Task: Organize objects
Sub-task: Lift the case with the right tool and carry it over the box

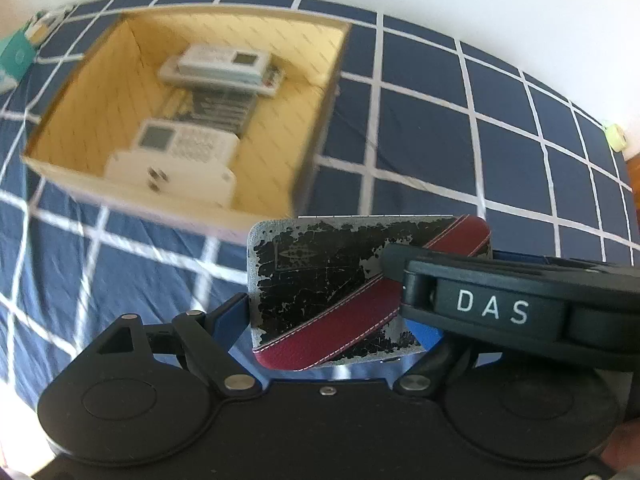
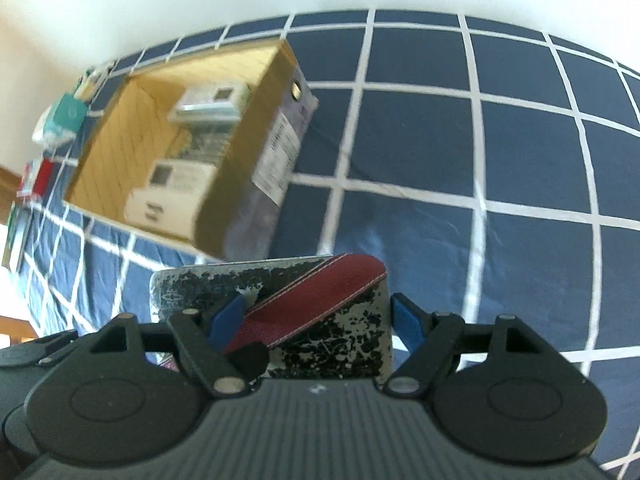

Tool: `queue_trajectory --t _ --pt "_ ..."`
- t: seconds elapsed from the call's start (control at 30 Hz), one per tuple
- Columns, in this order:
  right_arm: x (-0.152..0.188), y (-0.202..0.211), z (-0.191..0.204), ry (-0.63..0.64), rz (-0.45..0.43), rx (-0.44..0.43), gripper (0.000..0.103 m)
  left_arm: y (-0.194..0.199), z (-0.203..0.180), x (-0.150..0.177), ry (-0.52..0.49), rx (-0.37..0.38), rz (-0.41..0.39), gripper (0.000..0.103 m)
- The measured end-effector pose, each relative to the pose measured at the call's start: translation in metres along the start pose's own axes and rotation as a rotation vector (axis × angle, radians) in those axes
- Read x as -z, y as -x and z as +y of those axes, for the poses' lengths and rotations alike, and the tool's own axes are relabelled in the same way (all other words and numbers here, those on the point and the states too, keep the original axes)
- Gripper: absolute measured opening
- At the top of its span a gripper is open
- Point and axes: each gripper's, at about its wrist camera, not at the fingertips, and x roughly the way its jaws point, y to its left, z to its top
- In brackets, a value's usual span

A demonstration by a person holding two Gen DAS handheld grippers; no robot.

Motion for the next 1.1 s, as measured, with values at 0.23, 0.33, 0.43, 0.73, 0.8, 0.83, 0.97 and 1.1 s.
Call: queue_trajectory --t 0.23,0.33,0.43,0.73,0.8,0.83,0.97,1.1 --pt "-0.013 -0.004 0.051 -0.084 -0.057 0.013 0.078 0.017 0.04 -0.026 -0.096 0.013 -0.018 0.082" --pt "-0.017 -0.005 0.069 -0.119 -0.079 0.021 0.078 0.022 0.054 -0.034 -0.129 0.022 -0.024 0.082" --pt "-0.02 -0.008 0.087 -0.143 -0.097 0.032 0.078 0.024 0.071 -0.043 -0.152 0.031 -0.027 0.082" --pt "-0.048 -0.027 0.139 -0.152 -0.113 0.04 0.078 0.023 0.122 -0.078 -0.153 0.037 -0.034 0.082" --pt "-0.057 -0.033 0.147 -0.149 -0.11 0.041 0.078 0.02 0.131 -0.088 -0.147 0.039 -0.032 0.082" --pt "-0.062 -0.037 0.152 -0.146 -0.108 0.042 0.078 0.017 0.135 -0.094 -0.145 0.039 -0.03 0.082" --pt "-0.081 -0.054 0.164 -0.143 -0.095 0.049 0.078 0.002 0.148 -0.117 -0.136 0.045 -0.014 0.082" --pt "-0.102 -0.075 0.167 -0.15 -0.072 0.06 0.078 -0.02 0.157 -0.14 -0.135 0.052 0.016 0.082"
